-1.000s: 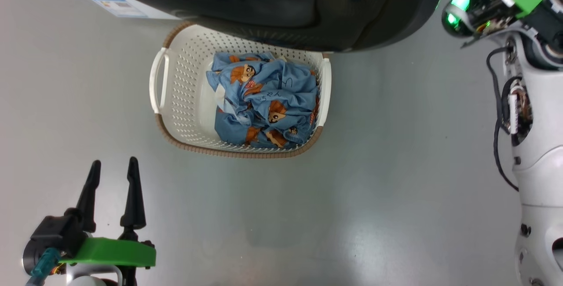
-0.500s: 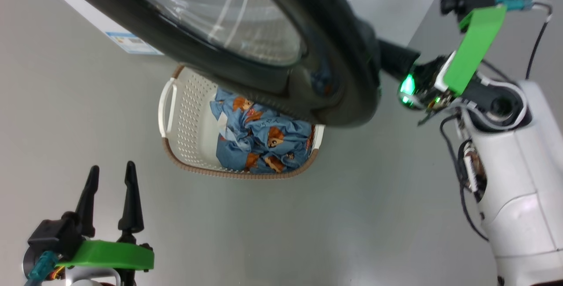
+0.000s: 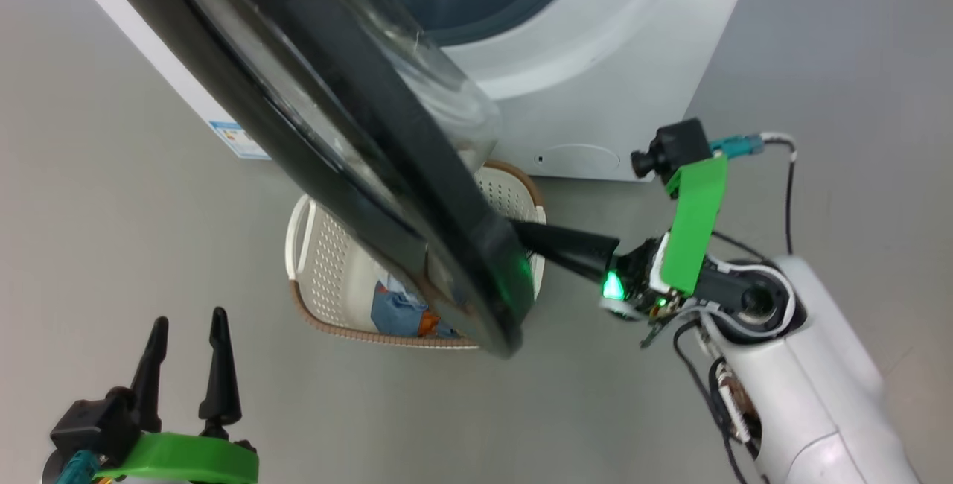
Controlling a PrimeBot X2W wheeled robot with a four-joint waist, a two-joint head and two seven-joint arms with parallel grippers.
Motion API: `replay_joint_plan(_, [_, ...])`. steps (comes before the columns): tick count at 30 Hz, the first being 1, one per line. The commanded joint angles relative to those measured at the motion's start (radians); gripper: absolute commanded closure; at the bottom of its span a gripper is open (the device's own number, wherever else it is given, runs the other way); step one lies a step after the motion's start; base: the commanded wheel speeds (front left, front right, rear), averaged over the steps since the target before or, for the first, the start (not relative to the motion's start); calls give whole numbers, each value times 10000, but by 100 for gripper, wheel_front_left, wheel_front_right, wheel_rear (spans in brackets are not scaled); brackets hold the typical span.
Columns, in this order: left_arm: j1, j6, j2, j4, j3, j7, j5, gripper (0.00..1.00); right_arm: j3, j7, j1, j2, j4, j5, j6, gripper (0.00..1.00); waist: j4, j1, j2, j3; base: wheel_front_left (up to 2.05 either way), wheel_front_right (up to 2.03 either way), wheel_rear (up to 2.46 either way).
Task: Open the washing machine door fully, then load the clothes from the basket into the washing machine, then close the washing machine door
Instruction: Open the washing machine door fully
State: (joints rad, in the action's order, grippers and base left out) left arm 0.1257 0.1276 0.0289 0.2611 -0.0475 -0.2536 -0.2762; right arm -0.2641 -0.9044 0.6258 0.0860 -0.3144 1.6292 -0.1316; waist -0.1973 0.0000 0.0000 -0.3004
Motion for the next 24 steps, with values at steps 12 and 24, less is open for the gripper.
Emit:
replay_joint_plan(12, [-253,-140,213,-55,-120,-82,-43,0,-2810,1625,-943,-356,701,1720,9,100,-159,0,0,1002,0,0,0])
replay_joint_plan(24, [-386,-265,213,-10,140,-82,-176,0,-4392,3202,-868,-357,402,2488,9,100,-412,0,0,1387,0,0,0])
